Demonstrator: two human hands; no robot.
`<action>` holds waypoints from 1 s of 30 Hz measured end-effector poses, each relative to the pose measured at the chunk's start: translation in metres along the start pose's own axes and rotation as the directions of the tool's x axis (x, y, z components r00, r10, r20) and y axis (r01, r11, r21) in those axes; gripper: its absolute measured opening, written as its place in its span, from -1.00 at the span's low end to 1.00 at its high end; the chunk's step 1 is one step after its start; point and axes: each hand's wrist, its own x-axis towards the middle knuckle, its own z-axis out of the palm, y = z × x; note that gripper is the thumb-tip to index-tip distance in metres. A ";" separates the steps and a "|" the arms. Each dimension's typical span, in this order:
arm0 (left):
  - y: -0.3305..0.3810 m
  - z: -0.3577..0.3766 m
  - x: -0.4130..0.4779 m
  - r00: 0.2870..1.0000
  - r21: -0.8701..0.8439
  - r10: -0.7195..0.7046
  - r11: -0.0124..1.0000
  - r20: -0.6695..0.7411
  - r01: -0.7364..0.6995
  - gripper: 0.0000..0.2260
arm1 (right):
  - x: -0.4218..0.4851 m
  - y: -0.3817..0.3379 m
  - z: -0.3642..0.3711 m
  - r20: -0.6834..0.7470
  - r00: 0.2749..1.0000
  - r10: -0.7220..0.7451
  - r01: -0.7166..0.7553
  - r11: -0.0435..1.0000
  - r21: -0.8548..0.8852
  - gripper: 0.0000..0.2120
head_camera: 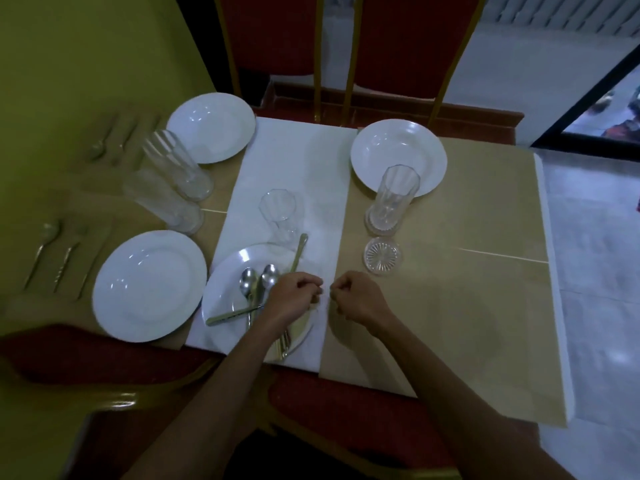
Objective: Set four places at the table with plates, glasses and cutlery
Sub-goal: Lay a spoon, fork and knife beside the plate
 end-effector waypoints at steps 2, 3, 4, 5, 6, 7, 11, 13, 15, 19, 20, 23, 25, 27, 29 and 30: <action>-0.015 -0.020 -0.004 0.997 0.015 -0.051 0.999 -0.057 0.052 -0.81 | -0.001 -0.012 0.020 0.049 0.998 -0.042 0.046 0.997 -0.065 -0.89; -0.023 -0.029 -0.005 0.994 0.046 -0.076 0.996 -0.080 0.080 -0.83 | -0.002 -0.016 0.030 0.079 0.995 -0.056 0.064 0.992 -0.108 -0.87; -0.032 -0.038 -0.005 0.992 0.102 -0.094 0.989 -0.088 0.103 -0.83 | -0.002 -0.020 0.041 0.109 0.992 -0.064 0.081 0.984 -0.160 -0.85; -0.039 -0.047 -0.005 0.990 0.166 -0.105 0.979 -0.092 0.119 -0.81 | -0.001 -0.022 0.052 0.131 0.989 -0.068 0.096 0.972 -0.215 -0.82; -0.045 -0.054 -0.006 0.988 0.215 -0.113 0.968 -0.104 0.133 -0.79 | -0.002 -0.024 0.062 0.141 0.988 -0.070 0.107 0.956 -0.272 -0.81; -0.049 -0.059 -0.008 0.986 0.239 -0.116 0.961 -0.119 0.141 -0.78 | -0.003 -0.026 0.071 0.141 0.987 -0.072 0.116 0.936 -0.331 -0.82; -0.060 -0.066 -0.011 0.988 0.250 -0.085 0.961 -0.126 0.115 -0.78 | -0.011 -0.037 0.091 0.140 0.988 -0.068 0.132 0.844 -0.520 -0.75; -0.064 -0.068 -0.010 0.993 0.263 -0.071 0.960 -0.097 0.094 -0.78 | -0.013 -0.042 0.097 0.148 0.987 -0.054 0.130 0.813 -0.568 -0.71; -0.067 -0.070 -0.011 0.995 0.271 -0.055 0.960 -0.078 0.075 -0.76 | -0.012 -0.042 0.105 0.146 0.989 -0.035 0.113 0.815 -0.568 -0.77; -0.075 -0.077 -0.014 0.998 0.287 0.012 0.958 -0.058 0.005 -0.73 | -0.014 -0.044 0.113 0.147 0.989 -0.006 0.074 0.885 -0.459 -0.81; -0.077 -0.078 -0.015 0.998 0.285 0.030 0.958 -0.057 -0.012 -0.73 | -0.015 -0.045 0.112 0.151 0.988 -0.018 0.084 0.893 -0.443 -0.84; -0.076 -0.079 -0.020 0.990 0.307 0.123 0.947 -0.067 -0.097 -0.75 | -0.027 -0.050 0.101 0.120 0.992 -0.046 0.093 0.901 -0.425 -0.80; -0.071 -0.074 -0.023 0.966 0.379 0.252 0.901 -0.063 -0.210 -0.74 | -0.035 -0.049 0.090 0.095 0.992 -0.081 0.114 0.900 -0.420 -0.73; -0.061 -0.066 -0.025 0.925 0.438 0.379 0.836 -0.023 -0.332 -0.75 | -0.045 -0.049 0.074 0.080 0.990 -0.119 0.141 0.906 -0.400 -0.72; -0.049 -0.058 -0.024 0.887 0.497 0.458 0.756 0.064 -0.426 -0.72 | -0.057 -0.049 0.056 0.050 0.991 -0.126 0.135 0.921 -0.364 -0.75; -0.042 -0.054 -0.023 0.865 0.536 0.488 0.701 0.120 -0.470 -0.70 | -0.062 -0.048 0.045 0.031 0.992 -0.121 0.124 0.932 -0.340 -0.78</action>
